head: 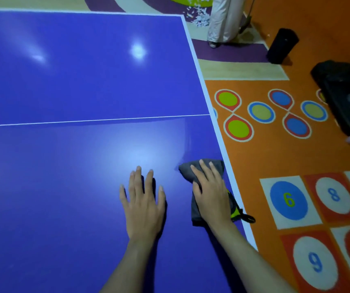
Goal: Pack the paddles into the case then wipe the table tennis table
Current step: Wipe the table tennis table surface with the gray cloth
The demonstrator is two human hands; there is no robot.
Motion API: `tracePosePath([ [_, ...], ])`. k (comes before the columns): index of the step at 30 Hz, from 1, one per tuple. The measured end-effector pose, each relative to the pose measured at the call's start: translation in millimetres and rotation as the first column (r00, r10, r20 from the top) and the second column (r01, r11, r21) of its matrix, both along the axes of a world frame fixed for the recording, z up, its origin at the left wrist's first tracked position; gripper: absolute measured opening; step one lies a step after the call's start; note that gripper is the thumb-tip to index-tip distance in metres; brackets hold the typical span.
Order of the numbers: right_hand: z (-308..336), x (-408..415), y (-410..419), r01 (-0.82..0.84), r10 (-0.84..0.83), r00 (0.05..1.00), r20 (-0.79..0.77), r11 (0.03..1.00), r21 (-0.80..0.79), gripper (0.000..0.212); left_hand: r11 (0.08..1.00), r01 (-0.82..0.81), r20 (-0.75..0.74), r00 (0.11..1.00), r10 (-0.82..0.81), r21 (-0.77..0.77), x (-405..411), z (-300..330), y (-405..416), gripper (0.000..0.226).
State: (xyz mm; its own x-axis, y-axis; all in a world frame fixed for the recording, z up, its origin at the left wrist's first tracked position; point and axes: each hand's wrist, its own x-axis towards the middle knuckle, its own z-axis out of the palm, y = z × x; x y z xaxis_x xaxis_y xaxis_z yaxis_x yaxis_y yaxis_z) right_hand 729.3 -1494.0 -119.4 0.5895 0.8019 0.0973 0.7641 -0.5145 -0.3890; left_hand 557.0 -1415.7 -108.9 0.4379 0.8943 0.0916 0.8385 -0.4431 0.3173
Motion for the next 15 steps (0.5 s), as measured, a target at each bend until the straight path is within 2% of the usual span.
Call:
tracePosePath([
  [3, 3, -63, -51, 0.028, -0.028, 1.000, -0.011, 0.999, -0.033, 0.055, 0.999, 0.044, 0.047, 0.998, -0.046, 0.028, -18, 5, 6, 0.050],
  [5, 3, -90, -70, 0.038, -0.038, 0.999, 0.006, 0.998, -0.058, 0.058, 0.996, 0.075, -0.015, 0.997, -0.074, 0.053, -34, 3, 19, 0.050],
  [7, 3, -101, -75, 0.045, -0.045, 0.999, 0.007, 0.996, -0.077, 0.058, 0.993, 0.114, -0.145, 0.984, -0.108, 0.030, -52, -1, 32, 0.056],
  [9, 3, -97, -69, 0.042, -0.041, 0.999, 0.020, 0.996, -0.073, 0.058, 0.994, 0.112, -0.229, 0.968, -0.107, 0.008, -65, -5, 38, 0.063],
  [13, 1, -70, -35, 0.007, -0.005, 0.999, 0.040, 0.998, -0.064, 0.055, 0.995, 0.104, -0.239, 0.966, -0.099, 0.008, -65, -3, 35, 0.064],
  [15, 1, -50, -6, 0.005, -0.003, 1.000, 0.031, 0.998, -0.056, 0.052, 0.996, 0.089, -0.178, 0.980, -0.086, 0.011, -62, -1, 33, 0.056],
])
